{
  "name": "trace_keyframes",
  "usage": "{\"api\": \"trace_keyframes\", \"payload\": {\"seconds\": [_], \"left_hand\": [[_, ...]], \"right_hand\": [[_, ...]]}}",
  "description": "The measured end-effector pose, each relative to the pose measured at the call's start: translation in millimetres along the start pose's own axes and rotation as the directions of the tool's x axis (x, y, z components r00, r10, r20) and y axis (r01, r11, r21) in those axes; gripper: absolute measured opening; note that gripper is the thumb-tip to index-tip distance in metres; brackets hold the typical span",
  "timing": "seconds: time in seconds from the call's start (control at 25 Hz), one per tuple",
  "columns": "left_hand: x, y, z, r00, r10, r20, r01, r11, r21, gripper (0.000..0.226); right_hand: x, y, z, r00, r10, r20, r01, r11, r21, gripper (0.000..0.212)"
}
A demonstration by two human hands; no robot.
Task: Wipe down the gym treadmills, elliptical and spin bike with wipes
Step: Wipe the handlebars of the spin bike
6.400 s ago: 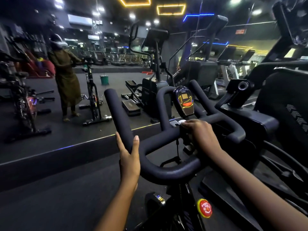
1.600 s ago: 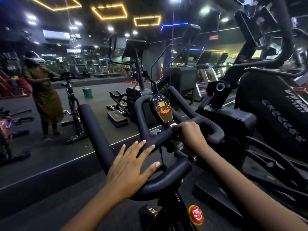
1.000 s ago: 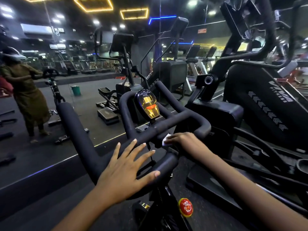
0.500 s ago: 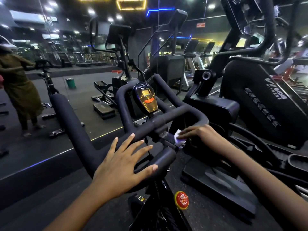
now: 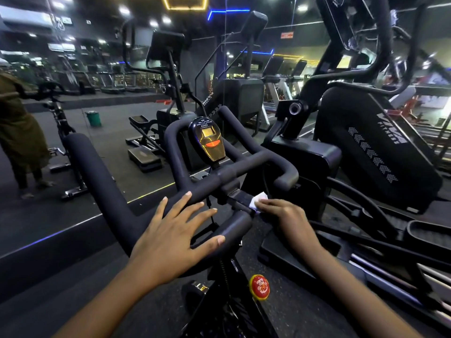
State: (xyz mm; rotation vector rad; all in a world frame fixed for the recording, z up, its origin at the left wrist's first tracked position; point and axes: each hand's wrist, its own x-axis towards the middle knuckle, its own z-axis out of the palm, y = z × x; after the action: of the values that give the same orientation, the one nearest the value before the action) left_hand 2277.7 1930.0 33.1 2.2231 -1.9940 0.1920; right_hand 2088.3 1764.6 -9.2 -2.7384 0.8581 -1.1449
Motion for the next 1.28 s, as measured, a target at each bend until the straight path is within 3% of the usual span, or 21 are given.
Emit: {"api": "trace_keyframes", "payload": {"seconds": [0.12,0.2,0.32,0.44,0.52,0.68,0.72,0.8,0.88,0.92,1.12,1.28], "left_hand": [[0,1,0,1.0,-0.001,-0.005,0.001,1.0,-0.009,0.105],[0,2,0,1.0,-0.006,-0.003,0.006,1.0,-0.011,0.105],[-1,2,1,1.0,-0.004,-0.005,0.004,1.0,-0.016,0.104],[0,0,1,1.0,-0.003,-0.016,0.002,1.0,-0.018,0.105],[0,0,2,1.0,-0.003,-0.02,0.002,1.0,-0.021,0.106],[1,0,1,1.0,-0.011,-0.018,0.011,1.0,-0.014,0.107],[1,0,1,1.0,-0.009,-0.015,0.008,1.0,-0.014,0.107],[0,0,1,1.0,-0.002,-0.011,0.002,1.0,-0.018,0.108],[0,0,1,1.0,-0.007,-0.011,0.007,1.0,-0.018,0.11],[0,0,1,1.0,-0.008,-0.01,0.008,1.0,-0.016,0.11],[0,1,1,1.0,-0.009,-0.006,0.009,1.0,-0.005,0.103],[0,2,1,1.0,0.001,-0.016,-0.001,1.0,-0.005,0.102]], "right_hand": [[-27,-31,15,0.993,0.003,-0.119,0.001,0.999,0.032,0.047],[-32,-32,19,0.968,0.138,-0.209,-0.101,0.979,0.179,0.049],[-17,-23,22,0.815,0.479,-0.326,-0.34,0.851,0.399,0.045],[-12,-46,37,0.745,0.552,-0.375,-0.386,0.815,0.431,0.042],[-23,-61,46,0.77,0.494,-0.405,-0.354,0.858,0.373,0.044],[-4,-41,14,0.886,0.299,-0.353,-0.199,0.935,0.294,0.038],[13,-29,5,0.93,0.239,-0.278,-0.164,0.95,0.266,0.036],[45,-13,-7,0.998,0.068,0.014,-0.069,0.988,0.139,0.031],[60,-12,-6,0.956,-0.087,0.28,0.068,0.995,0.077,0.021],[61,-14,-5,0.933,-0.114,0.342,0.089,0.992,0.087,0.02],[33,8,-32,0.906,-0.295,0.305,0.256,0.953,0.161,0.029],[43,20,-43,0.922,-0.22,0.317,0.183,0.973,0.145,0.033]]}}
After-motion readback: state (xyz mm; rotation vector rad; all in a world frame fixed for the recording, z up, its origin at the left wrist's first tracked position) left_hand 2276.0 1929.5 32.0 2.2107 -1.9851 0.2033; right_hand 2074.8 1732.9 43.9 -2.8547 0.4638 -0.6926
